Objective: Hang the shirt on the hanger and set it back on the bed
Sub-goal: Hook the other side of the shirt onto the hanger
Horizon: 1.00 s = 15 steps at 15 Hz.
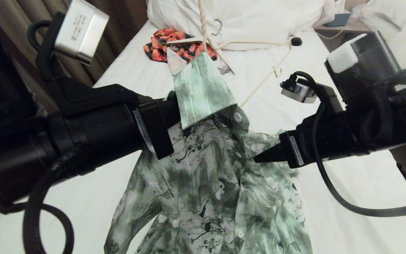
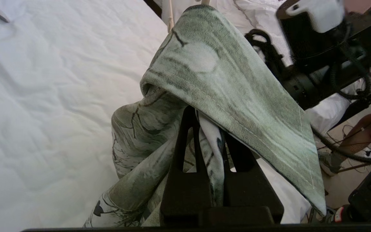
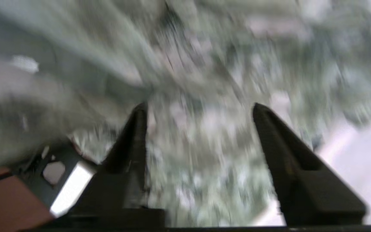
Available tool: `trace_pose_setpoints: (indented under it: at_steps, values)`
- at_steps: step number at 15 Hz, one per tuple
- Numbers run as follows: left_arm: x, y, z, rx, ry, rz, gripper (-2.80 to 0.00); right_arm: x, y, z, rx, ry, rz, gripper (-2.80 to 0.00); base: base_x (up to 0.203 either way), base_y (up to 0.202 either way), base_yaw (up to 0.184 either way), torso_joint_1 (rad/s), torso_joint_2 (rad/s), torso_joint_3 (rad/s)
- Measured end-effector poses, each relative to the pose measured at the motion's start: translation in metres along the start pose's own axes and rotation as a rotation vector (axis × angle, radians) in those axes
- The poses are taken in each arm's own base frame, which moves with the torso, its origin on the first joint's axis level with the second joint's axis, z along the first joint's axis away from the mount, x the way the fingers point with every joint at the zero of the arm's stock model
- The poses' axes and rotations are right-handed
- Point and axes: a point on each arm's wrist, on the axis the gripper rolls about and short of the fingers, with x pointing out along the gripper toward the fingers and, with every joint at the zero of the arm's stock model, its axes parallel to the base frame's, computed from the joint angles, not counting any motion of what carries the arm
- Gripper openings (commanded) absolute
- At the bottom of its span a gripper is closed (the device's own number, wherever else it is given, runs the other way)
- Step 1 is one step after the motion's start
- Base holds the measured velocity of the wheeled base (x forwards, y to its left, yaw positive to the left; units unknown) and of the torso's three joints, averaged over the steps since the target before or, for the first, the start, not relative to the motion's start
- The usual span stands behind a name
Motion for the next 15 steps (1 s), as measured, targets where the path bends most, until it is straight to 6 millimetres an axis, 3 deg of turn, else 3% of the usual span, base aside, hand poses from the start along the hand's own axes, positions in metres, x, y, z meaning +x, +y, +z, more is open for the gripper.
trace_pose_setpoints:
  at_steps: [7, 15]
  values:
    - [-0.002, 0.000, 0.005, 0.004, -0.033, 0.003, -2.80, 0.044, 0.016, 0.004, -0.046, -0.060, 0.012, 0.00, 0.000, 0.000, 0.000, 0.000, 0.00, 0.000]
    - [-0.006, 0.002, 0.009, 0.007, -0.048, 0.012, -2.80, 0.068, 0.019, -0.003, -0.058, -0.129, -0.041, 0.00, 0.000, 0.000, 0.000, 0.000, 0.00, 0.000]
